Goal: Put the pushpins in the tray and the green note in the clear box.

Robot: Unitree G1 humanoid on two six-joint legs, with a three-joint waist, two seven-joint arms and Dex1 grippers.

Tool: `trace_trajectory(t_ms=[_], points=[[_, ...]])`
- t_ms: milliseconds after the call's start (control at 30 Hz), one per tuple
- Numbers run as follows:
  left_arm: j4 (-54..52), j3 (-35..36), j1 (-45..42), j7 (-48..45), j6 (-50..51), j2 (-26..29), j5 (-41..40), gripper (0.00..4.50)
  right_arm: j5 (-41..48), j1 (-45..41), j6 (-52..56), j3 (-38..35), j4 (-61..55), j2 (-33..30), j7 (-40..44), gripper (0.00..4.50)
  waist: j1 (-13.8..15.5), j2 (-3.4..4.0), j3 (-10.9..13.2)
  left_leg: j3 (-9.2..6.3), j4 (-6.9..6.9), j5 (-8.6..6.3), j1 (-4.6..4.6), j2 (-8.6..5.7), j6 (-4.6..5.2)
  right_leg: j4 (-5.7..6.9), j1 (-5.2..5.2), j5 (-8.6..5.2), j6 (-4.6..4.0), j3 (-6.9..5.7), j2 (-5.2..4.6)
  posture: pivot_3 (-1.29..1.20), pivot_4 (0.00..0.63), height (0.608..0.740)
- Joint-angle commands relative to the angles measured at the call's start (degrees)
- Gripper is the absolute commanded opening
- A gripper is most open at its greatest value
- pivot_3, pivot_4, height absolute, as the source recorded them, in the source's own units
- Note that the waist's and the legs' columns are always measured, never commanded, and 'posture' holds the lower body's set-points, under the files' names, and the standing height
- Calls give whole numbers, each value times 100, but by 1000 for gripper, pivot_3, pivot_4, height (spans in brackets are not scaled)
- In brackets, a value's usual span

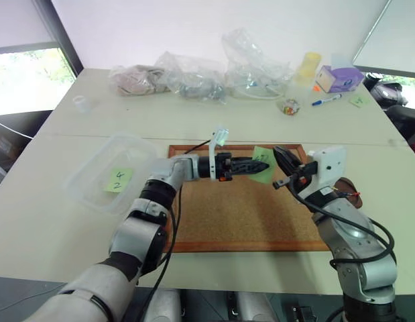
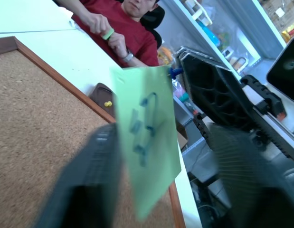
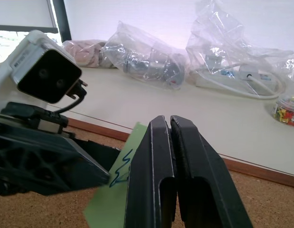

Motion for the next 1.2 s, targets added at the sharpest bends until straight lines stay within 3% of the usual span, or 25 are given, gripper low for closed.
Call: trace_trajectory(t_ms=[33,100,133,433,633,967,1200], points=[[89,131,-222,-12,-151,-71,40,1216,55,-3,-10,-106,-394,-28,-61,0,0,0,0,0,0,0,0,0,0,0,0,0,0,0,0,0,150,738],[116,102,-214,-13,-165,-94,90,235,58,10,8,-107,-430,-26,-83,0,1,0,0,-1,0,0,0,1,0,0,0,0,0,0,1,0,150,738],[109,100,-202,-23,-192,-109,108,41,59,15,18,-106,-447,-26,-93,0,1,0,0,-1,0,0,0,1,0,1,0,0,0,0,1,0,150,738],[509,-16,-241,772,-536,-220,694,41,-22,-17,-39,-206,-541,-35,-236,0,8,0,0,-1,1,0,0,0,0,2,0,1,1,1,1,0,150,738],[565,305,-314,900,-251,-286,506,41,-141,-126,-68,-384,-659,-57,-440,0,5,0,0,-1,1,0,0,1,0,3,0,1,1,1,2,0,150,738],[-1631,657,354,850,1327,81,-438,41,-1081,814,-126,-1385,223,-122,-1181,0,-5,4,-2,1,1,2,4,0,-4,13,1,1,2,24,7,0,150,738],[-3067,776,1039,1368,2212,178,-1074,41,-1336,963,-305,-1491,1330,-381,-1002,0,-10,4,-3,4,2,12,59,-2,-19,71,16,-2,-2,51,16,0,150,738]])
